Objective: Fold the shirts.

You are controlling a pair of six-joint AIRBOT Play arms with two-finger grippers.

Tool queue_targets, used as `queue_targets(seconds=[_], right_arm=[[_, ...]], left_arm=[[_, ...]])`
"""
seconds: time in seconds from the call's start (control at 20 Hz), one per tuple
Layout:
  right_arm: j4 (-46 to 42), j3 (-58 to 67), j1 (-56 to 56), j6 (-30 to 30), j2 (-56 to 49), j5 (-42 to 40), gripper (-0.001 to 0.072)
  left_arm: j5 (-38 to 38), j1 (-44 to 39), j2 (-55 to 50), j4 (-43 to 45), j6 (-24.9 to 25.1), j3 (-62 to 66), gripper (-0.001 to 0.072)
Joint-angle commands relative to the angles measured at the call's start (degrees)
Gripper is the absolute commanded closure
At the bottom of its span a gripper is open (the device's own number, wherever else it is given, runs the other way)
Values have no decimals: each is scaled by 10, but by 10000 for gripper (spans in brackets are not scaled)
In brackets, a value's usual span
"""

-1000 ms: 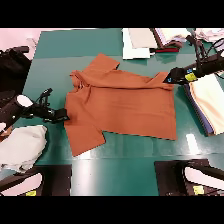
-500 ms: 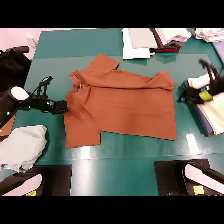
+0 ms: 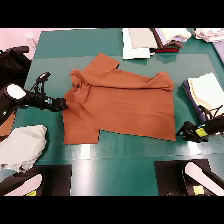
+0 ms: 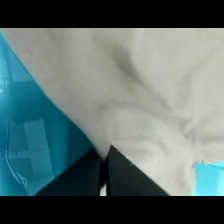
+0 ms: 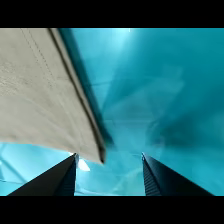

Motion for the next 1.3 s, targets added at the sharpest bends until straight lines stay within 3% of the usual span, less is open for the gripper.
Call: queue_targets(seconds=[0.0, 0.1, 0.15, 0.35, 0.4, 0.55, 0.75, 1.05, 1.25], right_arm=[[53, -34, 36, -9, 2, -48, 286], [69, -34, 71, -7, 2, -59, 287], [72, -34, 87, -7, 2, -61, 333], [83, -22, 159, -14, 3, -61, 680], [83, -4, 177, -14, 7, -61, 696], [84, 95, 210, -13, 58, -61, 697], [74, 328, 209, -14, 146, -75, 697], [74, 684, 114, -14, 187, -72, 697], [74, 802, 45, -13, 184, -67, 697]], left_arm=[[0, 0, 1, 0, 0, 1, 682], [0, 0, 1, 0, 0, 1, 682], [0, 0, 1, 0, 0, 1, 682], [-9, 0, 4, 1, 0, 5, 682], [-13, 0, 10, 3, 0, 13, 683], [-15, 0, 70, 38, -18, 68, 683], [-32, 0, 171, 65, -22, 233, 682], [-23, 0, 237, 65, -35, 556, 683], [-6, 0, 237, 74, -42, 690, 684]])
